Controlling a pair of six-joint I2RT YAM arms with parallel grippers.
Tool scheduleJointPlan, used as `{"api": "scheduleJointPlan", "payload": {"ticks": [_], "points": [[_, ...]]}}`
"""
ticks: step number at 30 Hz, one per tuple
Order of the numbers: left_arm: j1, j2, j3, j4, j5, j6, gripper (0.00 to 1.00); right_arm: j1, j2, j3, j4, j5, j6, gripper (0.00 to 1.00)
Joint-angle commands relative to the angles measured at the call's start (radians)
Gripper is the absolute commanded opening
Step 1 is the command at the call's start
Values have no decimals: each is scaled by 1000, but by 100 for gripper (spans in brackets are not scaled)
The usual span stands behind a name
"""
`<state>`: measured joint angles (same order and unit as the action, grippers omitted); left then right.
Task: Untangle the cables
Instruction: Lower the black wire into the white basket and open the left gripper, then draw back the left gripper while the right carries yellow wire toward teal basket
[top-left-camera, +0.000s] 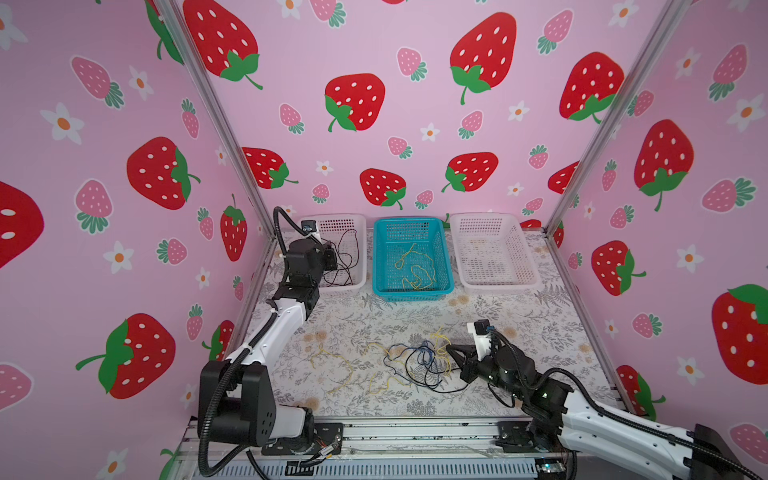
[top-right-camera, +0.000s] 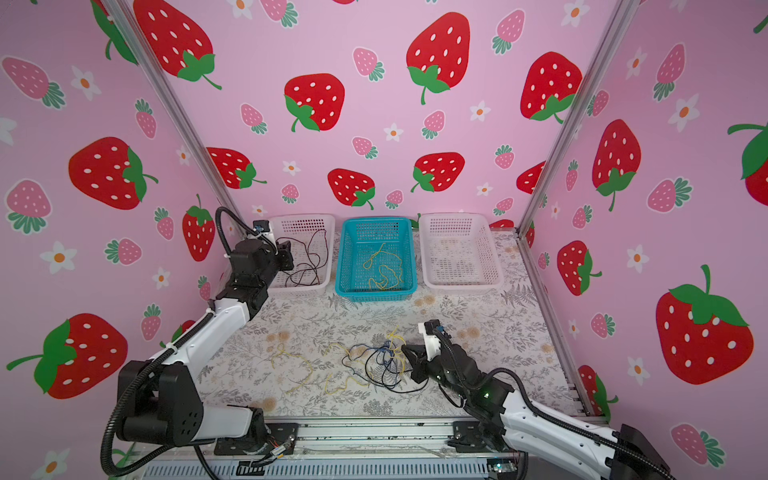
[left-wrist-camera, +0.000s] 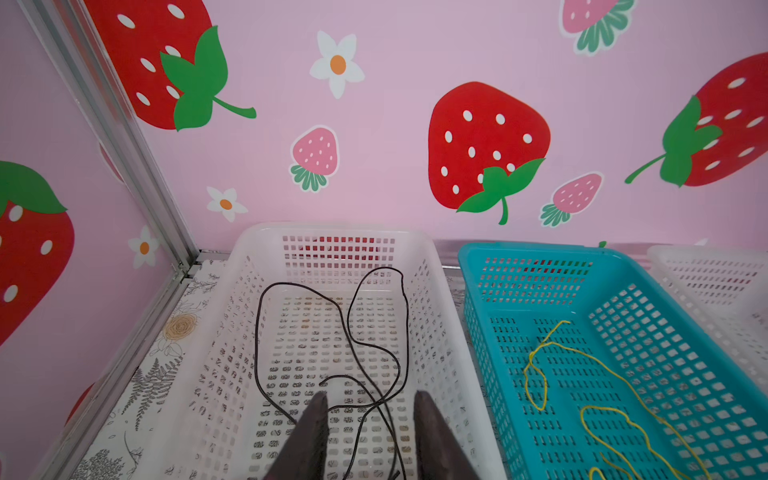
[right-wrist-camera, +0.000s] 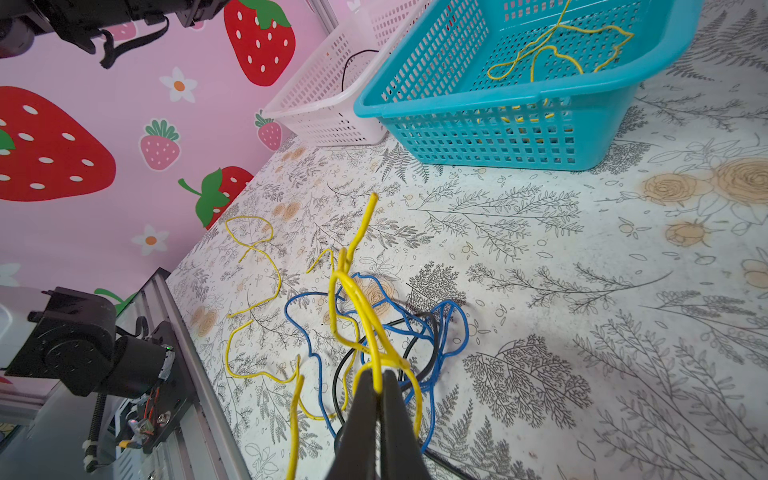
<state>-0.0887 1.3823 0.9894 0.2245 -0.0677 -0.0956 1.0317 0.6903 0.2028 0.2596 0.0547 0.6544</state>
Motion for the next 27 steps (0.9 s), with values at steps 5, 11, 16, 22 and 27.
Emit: {"api": "scheduleJointPlan", "payload": {"ticks": [5, 11, 16, 22, 27], "points": [[4, -75, 58, -42, 45, -95, 45, -4, 2, -2, -2, -1, 14, 0], [4, -177, 7, -77, 55, -186, 52, -3, 0, 0, -2, -2, 10, 0], [3, -276, -34, -189, 56, -297, 56, -4, 0, 14, -14, 0, -3, 0], [3, -390, -68, -431, 12, -397, 56, -5, 14, 76, -55, 23, -43, 0], [3, -480, -109, -581, 4, -422, 56, -9, 62, 164, -94, 45, -106, 0]]}}
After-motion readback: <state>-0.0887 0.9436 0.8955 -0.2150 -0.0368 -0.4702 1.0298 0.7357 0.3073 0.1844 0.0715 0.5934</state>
